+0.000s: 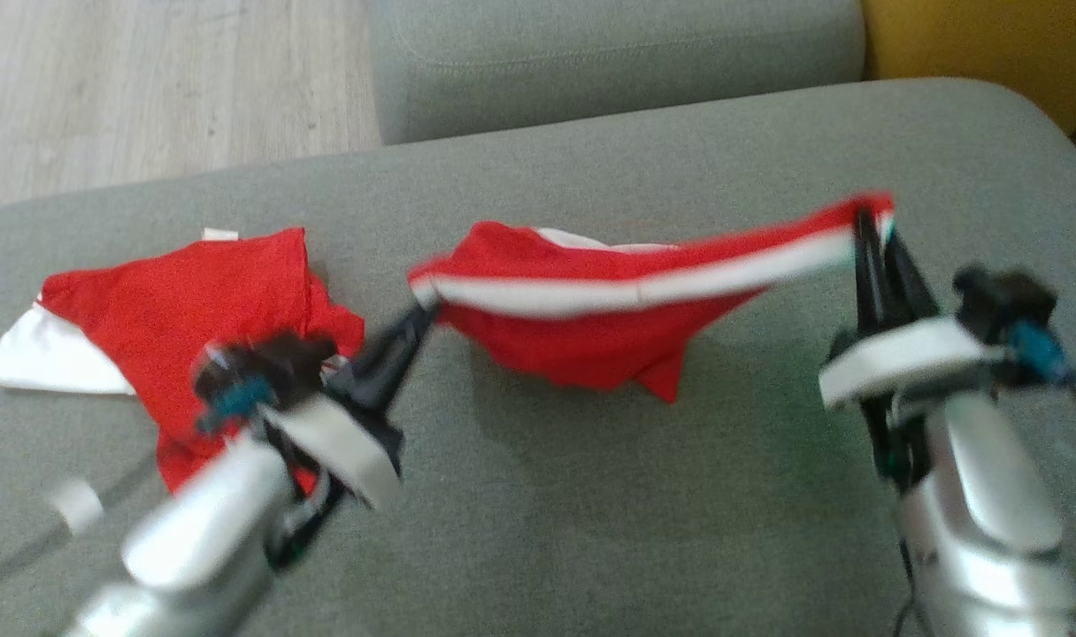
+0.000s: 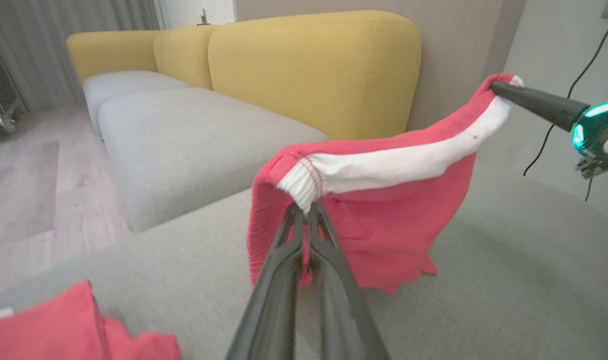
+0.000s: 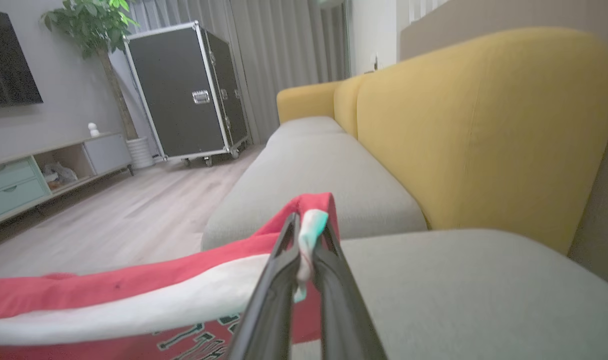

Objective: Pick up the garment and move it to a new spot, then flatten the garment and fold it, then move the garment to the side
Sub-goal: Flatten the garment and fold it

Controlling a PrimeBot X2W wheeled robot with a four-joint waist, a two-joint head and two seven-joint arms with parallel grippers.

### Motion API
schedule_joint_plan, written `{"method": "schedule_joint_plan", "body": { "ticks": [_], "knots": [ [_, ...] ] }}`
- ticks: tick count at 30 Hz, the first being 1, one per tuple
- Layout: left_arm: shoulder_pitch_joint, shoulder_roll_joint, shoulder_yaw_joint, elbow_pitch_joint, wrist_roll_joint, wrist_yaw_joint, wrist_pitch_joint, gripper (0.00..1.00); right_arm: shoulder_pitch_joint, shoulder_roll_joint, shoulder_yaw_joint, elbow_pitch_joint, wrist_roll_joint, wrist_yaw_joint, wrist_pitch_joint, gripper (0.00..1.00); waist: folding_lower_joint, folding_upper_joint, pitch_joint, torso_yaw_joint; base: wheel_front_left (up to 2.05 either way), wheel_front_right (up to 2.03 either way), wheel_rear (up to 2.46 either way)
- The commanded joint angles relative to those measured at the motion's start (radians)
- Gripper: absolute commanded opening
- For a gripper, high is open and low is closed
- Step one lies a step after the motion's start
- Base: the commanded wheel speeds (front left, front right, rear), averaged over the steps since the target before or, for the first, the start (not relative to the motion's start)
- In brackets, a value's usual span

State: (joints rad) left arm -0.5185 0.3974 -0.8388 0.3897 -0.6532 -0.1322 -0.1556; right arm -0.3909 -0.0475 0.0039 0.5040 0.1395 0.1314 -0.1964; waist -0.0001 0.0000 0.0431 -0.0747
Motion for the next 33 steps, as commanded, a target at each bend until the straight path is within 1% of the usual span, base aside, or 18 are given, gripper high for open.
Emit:
{"method": "schedule_joint_plan", "body": {
  "ticks": [1, 4, 7, 10, 13, 14, 16, 18, 19, 22, 25, 29, 31, 33],
  "knots": [
    [-0.123, 0.053, 0.052, -0.050, -0.016, 0.002, 0.030, 0.00, -0.084, -0.007, 0.034, -0.054, -0.003, -0.001, 0.013, 0.00, 0.0001, 0.0000, -0.015, -0.003, 0.00, 0.00, 0.00],
    [-0.217, 0.101, 0.071, -0.076, -0.045, 0.002, 0.109, 0.00, -0.161, -0.013, 0.050, -0.080, -0.004, -0.001, 0.039, 0.00, 0.0001, 0.0000, -0.033, -0.006, 0.00, 0.00, 0.00],
    [-0.314, 0.131, 0.100, -0.082, -0.061, 0.002, 0.169, 0.00, -0.241, -0.020, 0.055, -0.094, -0.008, -0.001, 0.053, 0.00, 0.0001, 0.0000, -0.045, -0.009, 0.00, 0.00, 0.00],
    [-0.395, 0.140, 0.121, -0.075, -0.062, 0.004, 0.208, 0.00, -0.312, -0.022, 0.035, -0.101, -0.029, -0.001, 0.057, 0.00, 0.0001, 0.0000, -0.057, -0.013, 0.00, 0.00, 0.00],
    [-0.451, 0.143, 0.137, -0.073, -0.050, 0.019, 0.213, 0.00, -0.362, -0.020, 0.013, -0.109, -0.068, -0.001, 0.058, 0.00, 0.0001, 0.0000, -0.066, -0.019, 0.00, 0.00, 0.00],
    [-0.451, 0.143, 0.137, -0.073, -0.050, 0.019, 0.213, 0.00, -0.362, -0.020, 0.013, -0.109, -0.068, -0.001, 0.058, 0.00, 0.0001, 0.0000, -0.066, -0.019, 0.00, 0.00, 0.00],
    [-0.460, 0.134, 0.157, -0.080, -0.063, 0.037, 0.202, 0.00, -0.374, -0.017, 0.002, -0.116, -0.095, -0.001, 0.060, 0.00, 0.0001, 0.0000, -0.071, -0.023, 0.00, 0.00, 0.00],
    [-0.446, 0.126, 0.170, -0.093, -0.076, 0.055, 0.188, 0.00, -0.365, -0.014, 0.013, -0.119, -0.114, -0.001, 0.069, 0.00, 0.0001, 0.0000, -0.075, -0.026, 0.00, 0.00, 0.00],
    [-0.430, 0.121, 0.172, -0.101, -0.080, 0.066, 0.182, 0.00, -0.355, -0.013, 0.018, -0.122, -0.112, -0.001, 0.072, 0.00, 0.0001, 0.0000, -0.075, -0.027, 0.00, 0.00, 0.00],
    [-0.358, 0.114, 0.156, -0.145, -0.102, 0.076, 0.184, 0.00, -0.318, -0.010, 0.020, -0.132, -0.125, -0.001, 0.088, 0.00, 0.0001, 0.0000, -0.071, -0.033, 0.00, 0.00, 0.00],
    [-0.309, 0.124, 0.160, -0.191, -0.116, 0.102, 0.184, 0.00, -0.286, -0.010, 0.000, -0.151, -0.142, -0.001, 0.108, 0.00, 0.0001, 0.0000, -0.055, -0.031, 0.00, 0.00, 0.00],
    [-0.298, 0.145, 0.171, -0.233, -0.121, 0.129, 0.202, 0.00, -0.279, -0.024, -0.012, -0.177, -0.160, -0.001, 0.151, 0.00, 0.0001, 0.0000, -0.016, -0.027, 0.00, 0.00, 0.00],
    [-0.316, 0.153, 0.179, -0.246, -0.128, 0.135, 0.223, 0.00, -0.301, -0.033, -0.008, -0.183, -0.159, -0.001, 0.189, 0.00, 0.0001, 0.0000, 0.027, -0.026, 0.00, 0.00, 0.00],
    [-0.346, 0.151, 0.190, -0.240, -0.143, 0.131, 0.242, 0.00, -0.339, -0.043, -0.001, -0.172, -0.145, -0.001, 0.234, 0.00, 0.0001, 0.0000, 0.076, -0.024, 0.00, 0.00, 0.00]
  ]
}}
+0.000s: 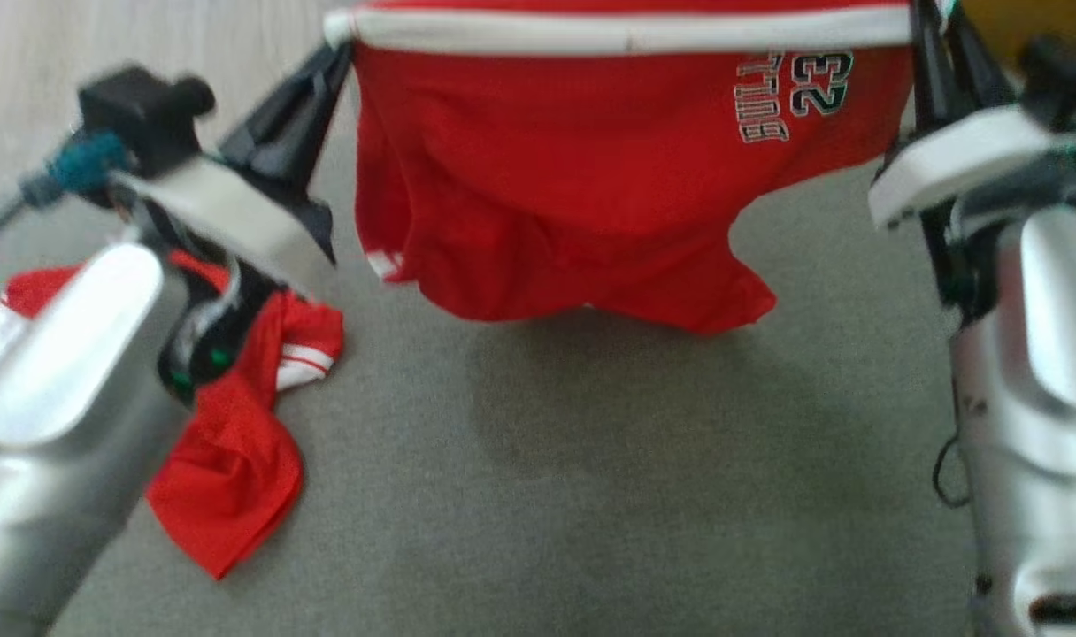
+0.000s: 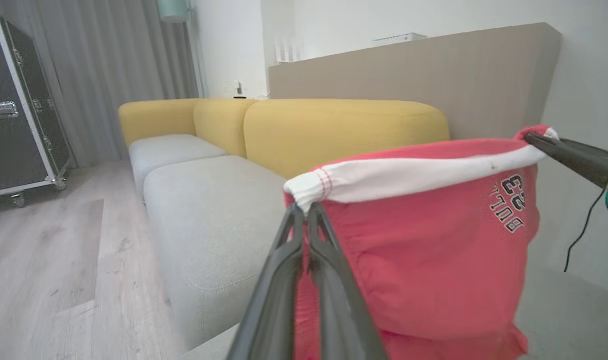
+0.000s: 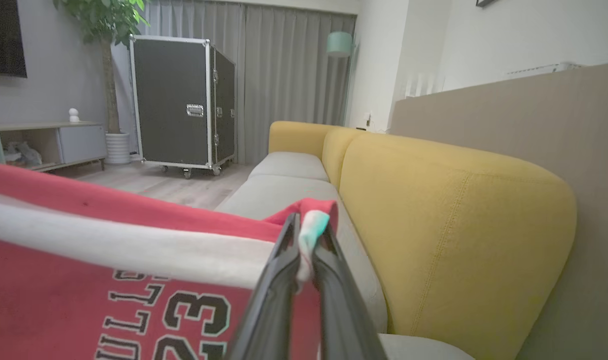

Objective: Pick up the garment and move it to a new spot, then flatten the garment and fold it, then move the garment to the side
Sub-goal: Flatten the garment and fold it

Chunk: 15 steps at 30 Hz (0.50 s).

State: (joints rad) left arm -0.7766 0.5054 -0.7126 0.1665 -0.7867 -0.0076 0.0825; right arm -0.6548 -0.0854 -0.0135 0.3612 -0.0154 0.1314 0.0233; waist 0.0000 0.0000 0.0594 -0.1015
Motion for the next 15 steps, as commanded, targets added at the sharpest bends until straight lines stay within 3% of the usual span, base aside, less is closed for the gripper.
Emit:
{"method": "schedule_joint_plan", "body": {
  "ticks": [1, 4, 8, 11, 15],
  "knots": [
    [-0.106, 0.041, 0.070, -0.005, -0.016, 0.004, 0.011, 0.00, -0.103, -0.011, 0.019, -0.019, 0.015, -0.001, 0.031, 0.00, 0.0000, 0.0000, 0.086, 0.002, 0.00, 0.00, 0.00],
    [-0.189, 0.038, 0.071, 0.051, -0.002, -0.019, 0.029, 0.00, -0.213, -0.028, 0.034, 0.033, 0.024, -0.001, 0.061, 0.00, 0.0000, 0.0000, 0.174, 0.000, 0.00, 0.00, 0.00],
    [-0.336, 0.014, 0.083, 0.182, 0.030, -0.044, 0.011, 0.00, -0.399, -0.037, 0.055, 0.150, 0.014, -0.001, 0.022, 0.00, 0.0000, 0.0000, 0.273, -0.009, 0.00, 0.00, 0.00],
    [-0.468, -0.007, 0.095, 0.285, 0.080, -0.054, -0.055, 0.00, -0.554, -0.035, 0.048, 0.250, -0.013, -0.001, -0.070, 0.00, 0.0000, 0.0000, 0.332, -0.020, 0.00, 0.00, 0.00],
    [-0.631, -0.055, 0.117, 0.406, 0.139, -0.054, -0.198, 0.00, -0.729, -0.027, -0.040, 0.359, -0.084, -0.001, -0.232, 0.00, 0.0000, 0.0000, 0.382, -0.027, 0.00, 0.00, 0.00]
  ]
}}
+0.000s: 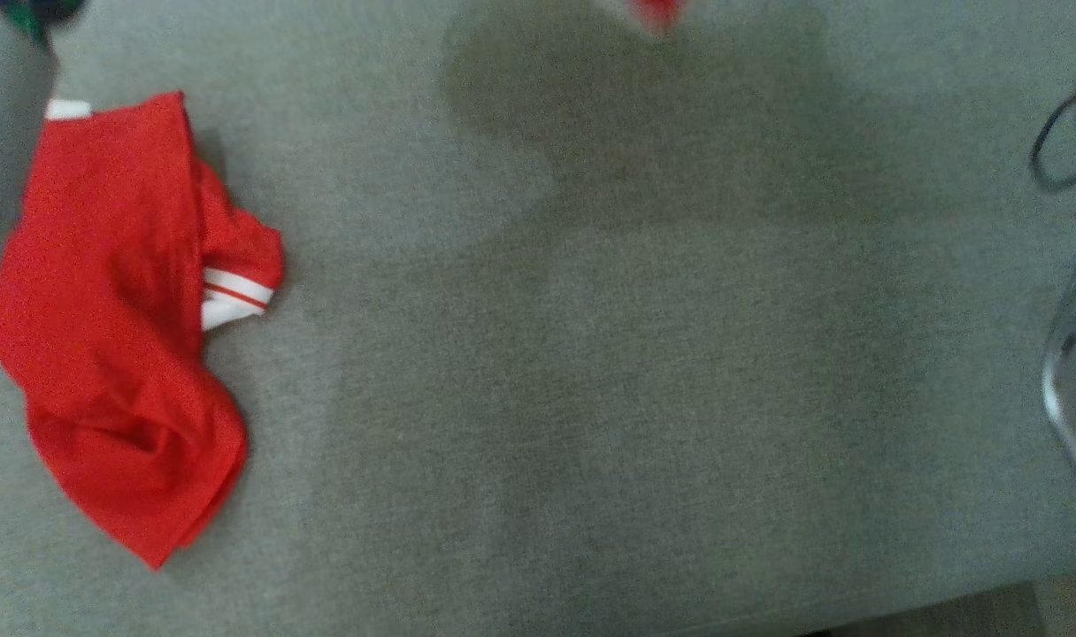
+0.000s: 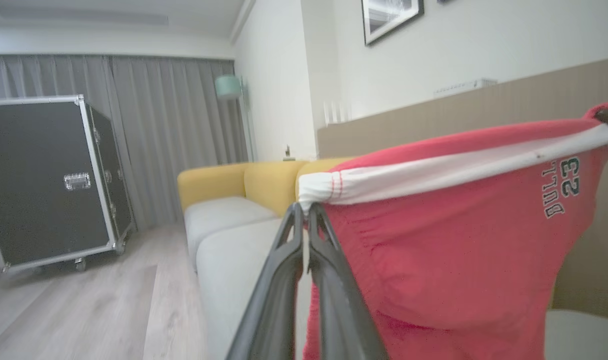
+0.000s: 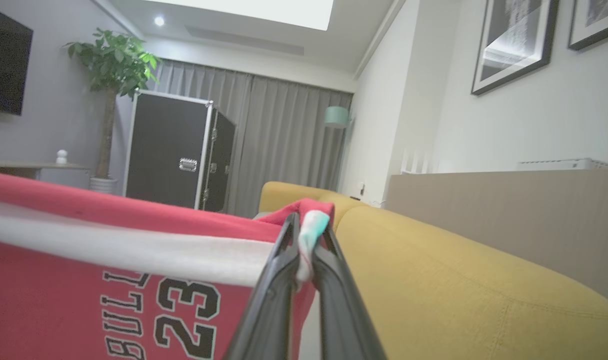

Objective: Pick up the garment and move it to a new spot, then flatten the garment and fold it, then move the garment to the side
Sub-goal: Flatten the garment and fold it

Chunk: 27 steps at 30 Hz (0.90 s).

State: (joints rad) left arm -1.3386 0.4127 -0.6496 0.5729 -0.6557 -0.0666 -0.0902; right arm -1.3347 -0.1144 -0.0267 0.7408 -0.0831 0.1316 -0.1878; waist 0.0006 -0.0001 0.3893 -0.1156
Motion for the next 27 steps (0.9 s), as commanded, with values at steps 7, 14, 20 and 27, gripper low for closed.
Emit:
{"method": "schedule_joint_plan", "body": {
  "ticks": [7, 14, 20, 27],
  "knots": [
    [-0.151, -0.035, 0.045, 0.107, 0.055, -0.041, -0.165, 0.00, -0.088, 0.036, -0.137, 0.007, -0.133, -0.001, -0.073, 0.00, -0.0006, 0.0001, 0.095, -0.005, 0.00, 0.00, 0.00],
    [-0.006, -0.082, 0.004, 0.148, 0.034, -0.062, -0.171, 0.00, 0.068, 0.024, -0.100, 0.110, -0.180, -0.001, -0.074, 0.00, -0.0006, 0.0001, 0.091, 0.021, 0.00, 0.00, 0.00],
    [0.230, -0.079, -0.117, 0.131, -0.030, -0.064, -0.171, 0.00, 0.185, -0.020, -0.042, 0.343, -0.169, -0.001, -0.065, 0.00, -0.0006, 0.0001, 0.023, 0.037, 0.00, 0.00, 0.00],
    [0.445, -0.028, -0.299, 0.068, -0.161, -0.064, -0.169, 0.00, 0.258, -0.075, 0.108, 0.535, -0.098, -0.001, 0.041, 0.00, -0.0006, 0.0001, -0.087, 0.044, 0.00, 0.00, 0.00]
  ]
}}
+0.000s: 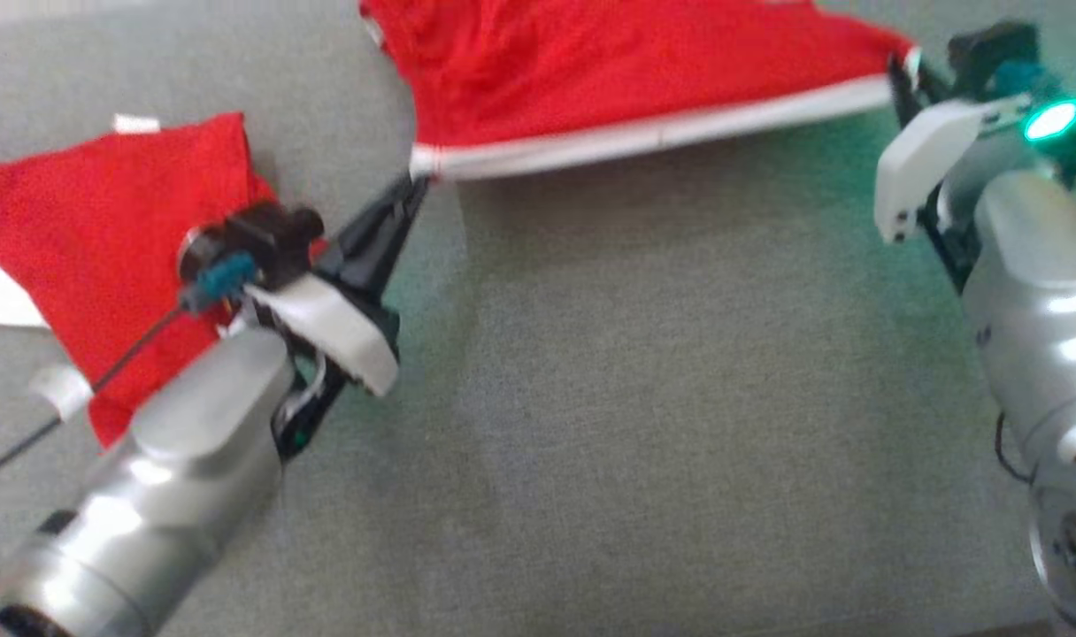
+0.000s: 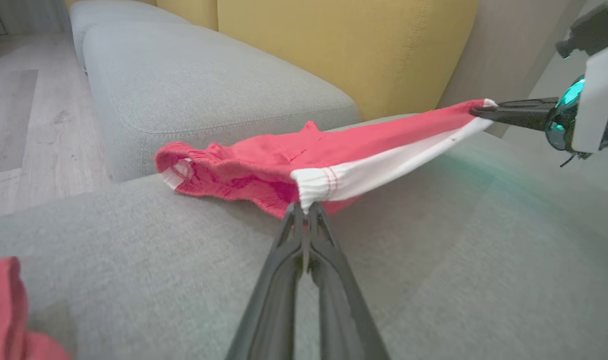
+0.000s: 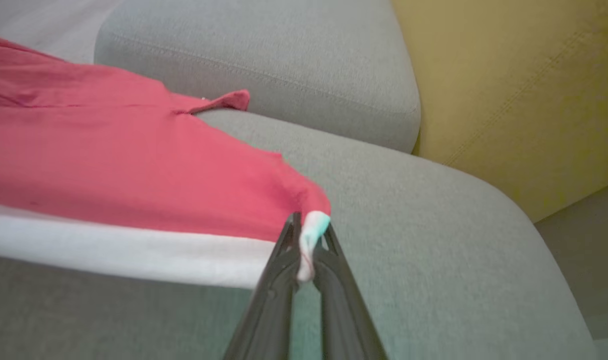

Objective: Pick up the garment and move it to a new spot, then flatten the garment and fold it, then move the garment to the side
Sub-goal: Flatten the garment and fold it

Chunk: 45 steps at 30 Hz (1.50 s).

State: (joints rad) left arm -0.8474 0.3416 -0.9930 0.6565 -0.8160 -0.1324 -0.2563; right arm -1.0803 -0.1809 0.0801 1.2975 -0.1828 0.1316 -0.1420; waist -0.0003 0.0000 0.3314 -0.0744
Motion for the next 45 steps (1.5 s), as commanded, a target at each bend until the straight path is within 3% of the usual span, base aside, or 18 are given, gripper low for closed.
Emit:
{"method": "schedule_joint_plan", "body": {
  "ticks": [1, 14, 19, 24, 27, 33, 45],
  "knots": [
    [-0.010, 0.058, 0.014, -0.034, -0.025, 0.002, -0.003, 0.00, 0.032, -0.017, 0.045, -0.013, 0.039, -0.001, 0.029, 0.00, 0.0003, 0.0000, -0.058, 0.001, 0.00, 0.00, 0.00],
    [0.170, 0.097, -0.040, -0.116, -0.037, 0.017, -0.005, 0.00, 0.216, -0.090, 0.404, -0.045, 0.368, -0.001, 0.200, 0.00, 0.0003, 0.0000, -0.240, -0.035, 0.00, 0.00, 0.00],
    [0.269, 0.116, -0.055, -0.202, -0.052, 0.046, -0.004, 0.00, 0.326, -0.162, 0.535, -0.183, 0.557, -0.001, 0.272, 0.00, 0.0003, 0.0000, -0.312, -0.052, 0.00, 0.00, 0.00],
    [0.345, 0.149, -0.066, -0.328, -0.063, 0.100, 0.012, 0.00, 0.418, -0.289, 0.628, -0.372, 0.730, -0.001, 0.333, 0.00, 0.0003, 0.0000, -0.346, -0.061, 0.00, 0.00, 0.00],
    [0.376, 0.169, -0.069, -0.401, -0.068, 0.133, 0.026, 0.00, 0.462, -0.359, 0.648, -0.465, 0.797, -0.001, 0.354, 0.00, 0.0003, 0.0000, -0.352, -0.060, 0.00, 0.00, 0.00],
    [0.395, 0.186, -0.067, -0.479, -0.073, 0.171, 0.041, 0.00, 0.500, -0.422, 0.627, -0.560, 0.838, -0.001, 0.337, 0.00, 0.0003, 0.0000, -0.348, -0.052, 0.00, 0.00, 0.00],
    [0.304, 0.153, -0.016, -0.441, -0.078, 0.195, 0.040, 0.00, 0.440, -0.393, 0.512, -0.585, 0.736, -0.001, 0.250, 0.00, 0.0003, 0.0000, -0.259, 0.007, 0.00, 0.00, 0.00]
  ]
}}
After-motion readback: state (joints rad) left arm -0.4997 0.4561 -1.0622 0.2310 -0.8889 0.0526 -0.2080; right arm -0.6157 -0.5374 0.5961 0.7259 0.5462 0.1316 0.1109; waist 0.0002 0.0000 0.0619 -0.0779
